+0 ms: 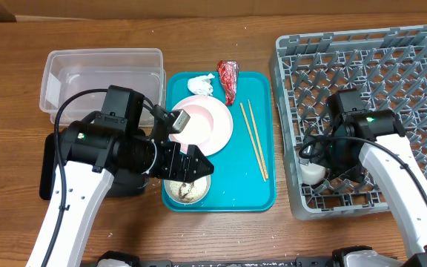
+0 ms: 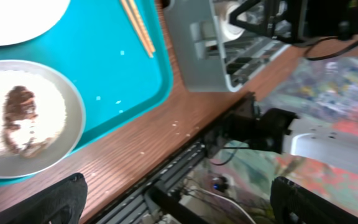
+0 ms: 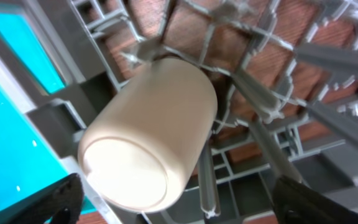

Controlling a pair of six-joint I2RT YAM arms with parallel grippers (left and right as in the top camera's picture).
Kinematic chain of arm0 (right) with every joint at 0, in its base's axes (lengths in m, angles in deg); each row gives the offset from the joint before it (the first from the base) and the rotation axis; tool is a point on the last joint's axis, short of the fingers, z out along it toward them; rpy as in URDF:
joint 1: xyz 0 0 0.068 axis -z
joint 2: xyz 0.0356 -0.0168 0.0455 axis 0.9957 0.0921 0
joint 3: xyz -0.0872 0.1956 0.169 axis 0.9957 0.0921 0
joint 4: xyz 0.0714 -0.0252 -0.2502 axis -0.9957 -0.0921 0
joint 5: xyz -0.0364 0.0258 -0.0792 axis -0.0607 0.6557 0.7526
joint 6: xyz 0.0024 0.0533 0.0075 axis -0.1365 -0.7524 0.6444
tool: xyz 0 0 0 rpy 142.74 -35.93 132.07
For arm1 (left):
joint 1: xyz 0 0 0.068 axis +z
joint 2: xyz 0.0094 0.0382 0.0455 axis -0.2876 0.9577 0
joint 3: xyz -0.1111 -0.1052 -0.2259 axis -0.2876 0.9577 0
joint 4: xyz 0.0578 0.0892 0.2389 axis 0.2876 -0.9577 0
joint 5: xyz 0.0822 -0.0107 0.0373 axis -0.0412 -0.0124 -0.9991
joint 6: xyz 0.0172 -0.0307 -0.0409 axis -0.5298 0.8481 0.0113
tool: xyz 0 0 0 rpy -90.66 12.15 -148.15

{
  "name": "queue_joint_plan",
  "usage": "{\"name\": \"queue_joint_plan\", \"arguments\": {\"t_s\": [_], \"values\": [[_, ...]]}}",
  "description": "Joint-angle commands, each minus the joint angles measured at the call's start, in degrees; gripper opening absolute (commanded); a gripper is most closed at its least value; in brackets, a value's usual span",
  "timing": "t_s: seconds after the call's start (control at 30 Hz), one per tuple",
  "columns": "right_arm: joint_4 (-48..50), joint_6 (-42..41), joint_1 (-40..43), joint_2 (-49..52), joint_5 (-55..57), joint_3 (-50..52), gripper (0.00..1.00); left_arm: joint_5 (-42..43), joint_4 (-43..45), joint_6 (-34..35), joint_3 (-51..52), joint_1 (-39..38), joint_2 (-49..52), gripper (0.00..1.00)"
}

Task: Sort waste into correct bins and load items into the dishwasher
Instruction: 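Carry the cup with the right gripper and set it upright in the rack, then grasp the small white bowl of rice with the left gripper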

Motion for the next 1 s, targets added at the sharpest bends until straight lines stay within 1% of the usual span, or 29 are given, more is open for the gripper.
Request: {"name": "queue_joint_plan", "arguments": {"t_s": [0.0, 0.1, 0.23, 0.27, 0.37, 0.47, 0.53, 0.6, 0.63, 0.7, 0.77, 0.83, 0.97], "values": [[0.87, -0.09, 0.22, -3.23, -0.26, -1.79, 1.0, -7.06, -0.35, -0.55, -1.14, -1.51, -2.54, 0.95], [2.08, -0.07, 0.22, -8.48, -0.52, -3.5, 1.0, -15.04, -0.17, 4.33, -1.14, -3.82, -3.89, 0.94], [6.4, 2.1, 0.22, -17.88, -4.26, -5.01, 1.0, -31.08, -0.13, 14.67, -0.7, -10.05, -5.14, 0.89], [7.74, 2.36, 0.22, -20.46, -5.49, -5.01, 1.0, -35.78, 0.09, 18.16, -0.28, -13.07, -5.18, 0.89], [10.91, 3.1, 0.22, -27.71, -7.54, -5.01, 1.0, -44.22, 2.86, 24.5, 2.36, -21.88, -4.85, 0.86], [12.68, 3.08, 0.22, -33.7, -8.09, -5.01, 1.0, -52.81, 7.26, 31.12, 7.89, -31.69, -3.39, 0.83], [12.66, 3.08, 0.22, -36.59, -8.07, -5.01, 1.0, -57.37, 10.1, 35.71, 11.89, -35.74, -1.53, 0.79], [12.02, 3.08, 0.22, -38.75, -8.07, -5.01, 1.0, -58.86, 13.94, 36.72, 15.28, -37.62, 0.96, 0.74], [11.39, 3.08, 0.22, -39.36, -8.07, -5.01, 1.0, -58.84, 15.91, 36.72, 16.44, -37.75, 2.38, 0.7], [10.16, 3.08, 0.22, -39.87, -8.07, -5.01, 1.0, -58.62, 19.21, 36.68, 17.35, -37.55, 5.57, 0.59], [8.94, 3.06, 0.22, -39.8, -8.07, -4.9, 1.0, -58.51, 23.08, 34.99, 17.33, -37.55, 8.76, 0.53], [8.15, 3.06, 0.22, -39.74, -8.09, -4.87, 1.0, -56.78, 27.26, 31.26, 17.33, -37.55, 11.54, 0.49], [8.04, 2.89, 0.22, -39.74, -8.11, -4.85, 1.0, -58.1, 31.52, 30.32, 17.33, -37.55, 16.55, 0.47]]}}
